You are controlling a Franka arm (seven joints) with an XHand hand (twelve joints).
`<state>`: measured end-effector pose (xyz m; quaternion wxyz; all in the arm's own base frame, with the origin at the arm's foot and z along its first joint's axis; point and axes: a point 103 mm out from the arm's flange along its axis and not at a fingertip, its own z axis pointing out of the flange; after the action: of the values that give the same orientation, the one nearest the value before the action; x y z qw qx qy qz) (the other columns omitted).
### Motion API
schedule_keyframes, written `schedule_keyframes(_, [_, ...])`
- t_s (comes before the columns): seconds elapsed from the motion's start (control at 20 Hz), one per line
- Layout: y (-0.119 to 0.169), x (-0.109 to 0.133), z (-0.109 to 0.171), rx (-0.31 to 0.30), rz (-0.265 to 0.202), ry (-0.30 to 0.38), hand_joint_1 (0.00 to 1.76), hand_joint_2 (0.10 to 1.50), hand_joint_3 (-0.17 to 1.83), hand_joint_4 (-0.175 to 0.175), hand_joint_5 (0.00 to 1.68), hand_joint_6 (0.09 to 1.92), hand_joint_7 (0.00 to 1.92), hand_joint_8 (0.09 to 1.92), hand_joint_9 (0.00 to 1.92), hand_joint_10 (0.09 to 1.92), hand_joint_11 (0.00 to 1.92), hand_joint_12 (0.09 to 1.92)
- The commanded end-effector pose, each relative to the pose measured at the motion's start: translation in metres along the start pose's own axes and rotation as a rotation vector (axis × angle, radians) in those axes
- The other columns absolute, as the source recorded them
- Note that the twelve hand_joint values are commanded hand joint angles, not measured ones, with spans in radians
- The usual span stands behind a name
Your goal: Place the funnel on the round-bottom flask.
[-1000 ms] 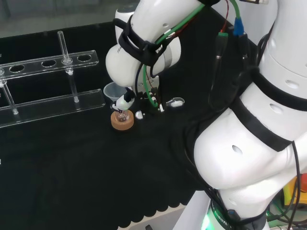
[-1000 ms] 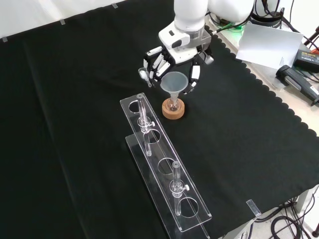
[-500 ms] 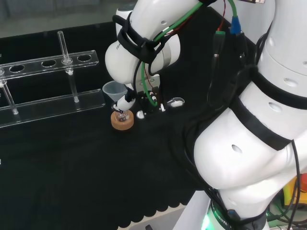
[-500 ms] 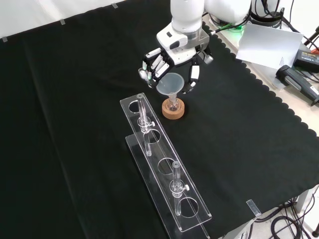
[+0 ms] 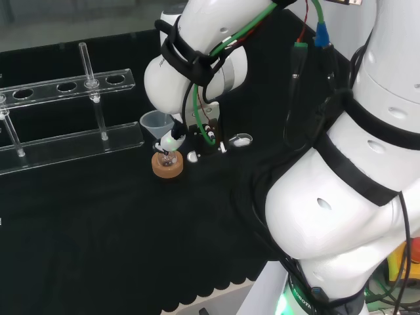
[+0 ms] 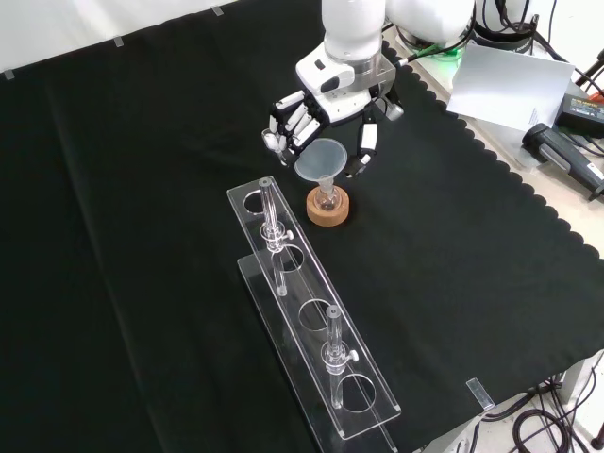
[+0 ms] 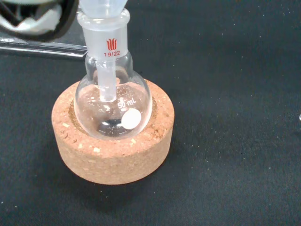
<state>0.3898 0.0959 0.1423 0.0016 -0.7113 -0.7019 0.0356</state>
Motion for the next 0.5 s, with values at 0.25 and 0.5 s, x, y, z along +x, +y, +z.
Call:
schedule_keyframes(0.25, [-0.008,0.002,-0.003,-0.005,-0.001,0.001,0.73,0.49,0.58,0.010,0.52,0.09,0.81,0.30,0.61,0.43,0.00,1.15])
schedule_keyframes(0.5, [-0.011,0.001,-0.004,0.009,0.001,0.004,0.73,0.49,0.57,0.008,0.53,0.09,0.81,0.30,0.61,0.44,0.00,1.15])
